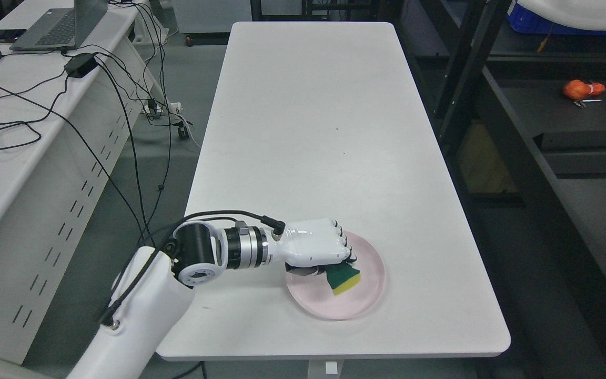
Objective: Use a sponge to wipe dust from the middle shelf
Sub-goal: 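Lift the sponge off the plate with the left hand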
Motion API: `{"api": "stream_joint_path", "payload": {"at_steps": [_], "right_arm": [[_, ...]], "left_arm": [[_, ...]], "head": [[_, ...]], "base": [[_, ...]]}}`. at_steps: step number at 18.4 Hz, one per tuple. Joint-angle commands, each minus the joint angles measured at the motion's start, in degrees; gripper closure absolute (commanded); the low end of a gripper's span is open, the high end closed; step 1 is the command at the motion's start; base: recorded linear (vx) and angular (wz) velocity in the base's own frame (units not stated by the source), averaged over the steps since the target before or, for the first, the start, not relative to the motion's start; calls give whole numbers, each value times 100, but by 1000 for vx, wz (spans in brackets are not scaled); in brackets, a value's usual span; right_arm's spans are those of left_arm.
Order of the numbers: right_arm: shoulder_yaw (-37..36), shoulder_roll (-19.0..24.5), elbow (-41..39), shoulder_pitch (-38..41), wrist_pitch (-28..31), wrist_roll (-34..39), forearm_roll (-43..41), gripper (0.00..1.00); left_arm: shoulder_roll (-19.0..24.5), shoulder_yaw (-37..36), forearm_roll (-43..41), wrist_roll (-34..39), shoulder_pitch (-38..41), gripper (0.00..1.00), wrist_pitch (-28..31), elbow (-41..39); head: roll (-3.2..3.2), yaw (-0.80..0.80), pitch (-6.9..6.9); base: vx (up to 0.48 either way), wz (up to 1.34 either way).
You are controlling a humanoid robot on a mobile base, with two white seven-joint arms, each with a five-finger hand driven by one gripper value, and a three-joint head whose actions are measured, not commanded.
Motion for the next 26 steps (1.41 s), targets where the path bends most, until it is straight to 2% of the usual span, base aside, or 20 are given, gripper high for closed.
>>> {"api": "stream_joint_path", "payload": {"at_steps": [1, 4, 14, 26], "right_arm": [[0, -100, -100, 0, 418, 5, 0, 0], [0, -100, -100, 0, 418, 5, 0, 0], [0, -100, -100, 0, 418, 5, 0, 0], [0, -100, -100, 0, 418, 5, 0, 0]], "left_arm": [[144, 1374, 1083, -5, -33, 99, 1, -275], [206, 1629, 1339, -5, -7, 99, 1, -442], [189, 2052, 1322, 4, 116, 100, 1, -539], [118, 2026, 1305, 4, 143, 100, 1, -539]], "head": [[0, 0, 0], [0, 0, 0], [0, 0, 0], [0, 0, 0]], "base": [[0, 0], [0, 0], [-15, 2], [-106, -182]]}}
